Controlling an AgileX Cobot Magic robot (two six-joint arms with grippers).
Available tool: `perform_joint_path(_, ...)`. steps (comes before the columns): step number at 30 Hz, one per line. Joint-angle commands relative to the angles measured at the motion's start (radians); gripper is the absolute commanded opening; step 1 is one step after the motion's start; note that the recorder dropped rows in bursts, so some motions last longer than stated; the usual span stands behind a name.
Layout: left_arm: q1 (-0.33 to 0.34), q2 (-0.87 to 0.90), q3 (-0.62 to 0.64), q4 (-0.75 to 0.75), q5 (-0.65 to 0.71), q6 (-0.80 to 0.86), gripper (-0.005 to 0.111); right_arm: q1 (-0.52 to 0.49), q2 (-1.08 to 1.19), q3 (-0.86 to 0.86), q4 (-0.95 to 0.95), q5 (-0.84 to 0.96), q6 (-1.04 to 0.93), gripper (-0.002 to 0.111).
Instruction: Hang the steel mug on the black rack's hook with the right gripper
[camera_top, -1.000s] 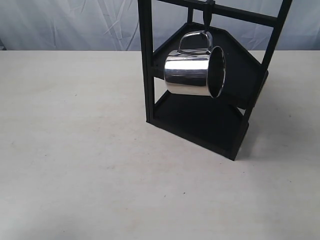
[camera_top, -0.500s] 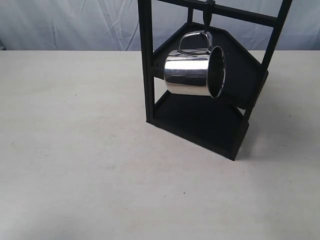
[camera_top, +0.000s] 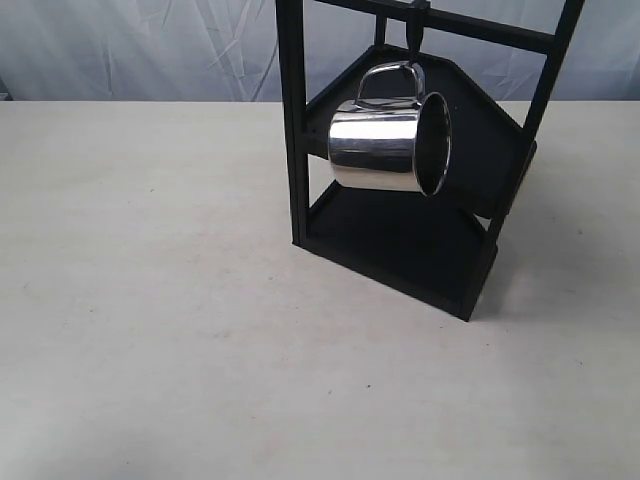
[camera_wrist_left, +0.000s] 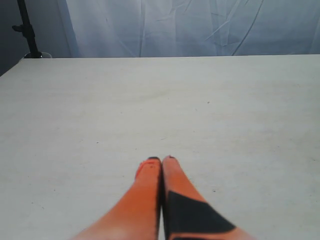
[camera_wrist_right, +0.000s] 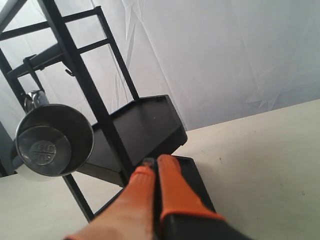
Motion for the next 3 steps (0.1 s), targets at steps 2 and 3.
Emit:
perform_joint_path(2, -0.005, 0.004, -0.002, 0.0, -0.008, -0.005, 0.0, -0.003, -0.006, 0.002, 0.003, -0.009, -0.005, -0.001)
perform_joint_path(3, -0.005, 0.004, -0.002, 0.0, -0.008, -0.005, 0.0, -0.003, -0.006, 0.002, 0.003, -0.009, -0.005, -0.001)
